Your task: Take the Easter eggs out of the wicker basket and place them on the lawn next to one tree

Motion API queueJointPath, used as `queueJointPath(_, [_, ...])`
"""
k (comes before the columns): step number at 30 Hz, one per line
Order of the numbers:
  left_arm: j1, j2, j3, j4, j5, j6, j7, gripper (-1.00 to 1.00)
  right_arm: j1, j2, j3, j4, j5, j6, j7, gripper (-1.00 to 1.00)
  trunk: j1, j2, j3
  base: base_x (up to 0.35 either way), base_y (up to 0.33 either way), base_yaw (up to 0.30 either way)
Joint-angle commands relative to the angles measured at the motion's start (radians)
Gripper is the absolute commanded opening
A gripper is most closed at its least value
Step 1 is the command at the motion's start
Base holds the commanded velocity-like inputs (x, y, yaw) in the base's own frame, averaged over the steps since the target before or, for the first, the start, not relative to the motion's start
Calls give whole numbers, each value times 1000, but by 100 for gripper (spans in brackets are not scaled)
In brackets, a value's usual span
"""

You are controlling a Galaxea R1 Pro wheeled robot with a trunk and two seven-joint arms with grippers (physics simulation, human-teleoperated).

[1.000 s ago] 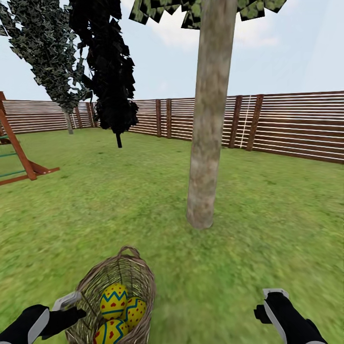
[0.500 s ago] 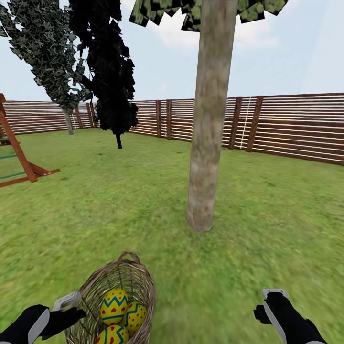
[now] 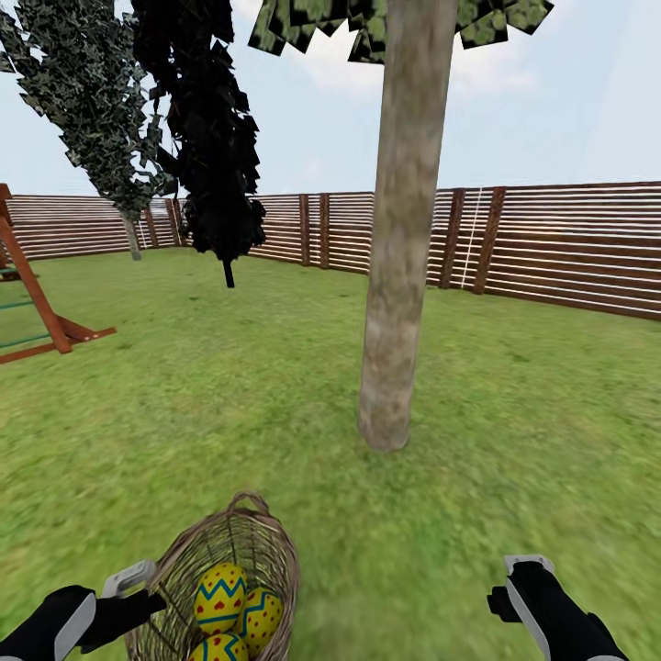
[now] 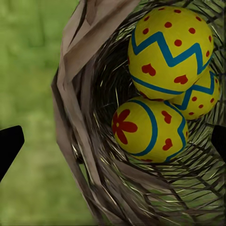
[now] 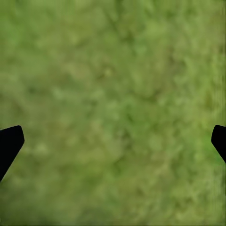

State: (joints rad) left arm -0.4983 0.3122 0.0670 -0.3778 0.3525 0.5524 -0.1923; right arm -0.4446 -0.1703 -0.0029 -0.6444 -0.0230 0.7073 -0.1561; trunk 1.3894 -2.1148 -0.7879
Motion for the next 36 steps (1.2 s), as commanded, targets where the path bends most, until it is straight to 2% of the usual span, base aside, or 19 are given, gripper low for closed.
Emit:
queueJointPath(1, [0, 0, 7, -1, 0, 8, -3, 100, 0, 0, 0, -1, -3, 4, -3, 100, -4, 7, 2, 0, 0, 0])
queueJointPath(8, [0, 0, 7, -1, 0, 8, -3, 100, 0, 2, 0, -1, -3, 4, -3, 100, -31, 56, 24, 0, 0, 0])
queueJointPath(15, [0, 0, 9, -1, 3, 5, -3, 100, 0, 1, 0, -1, -3, 4, -3, 100, -31, 56, 24, 0, -8, 0])
queueJointPath(21, [0, -24, 5, -1, -1, 4, 0, 100, 0, 0, 0, -1, -3, 4, -3, 100, -31, 56, 24, 43, -248, 0])
queueJointPath(29, [0, -27, 5, -1, -1, 6, 0, 100, 0, -2, -4, -1, -14, -6, 2, 100, -31, 56, 24, 99, -317, 0])
queueJointPath(33, [4, -11, 4, -11, 8, -8, -6, 100, 0, -23, 0, 21, -17, -14, 7, 100, -31, 56, 24, 0, 0, 0])
queueJointPath(36, [4, -24, 8, -16, 5, -20, -3, 100, 0, -12, -1, 28, -10, -17, 6, 100, -31, 56, 24, 0, 0, 0])
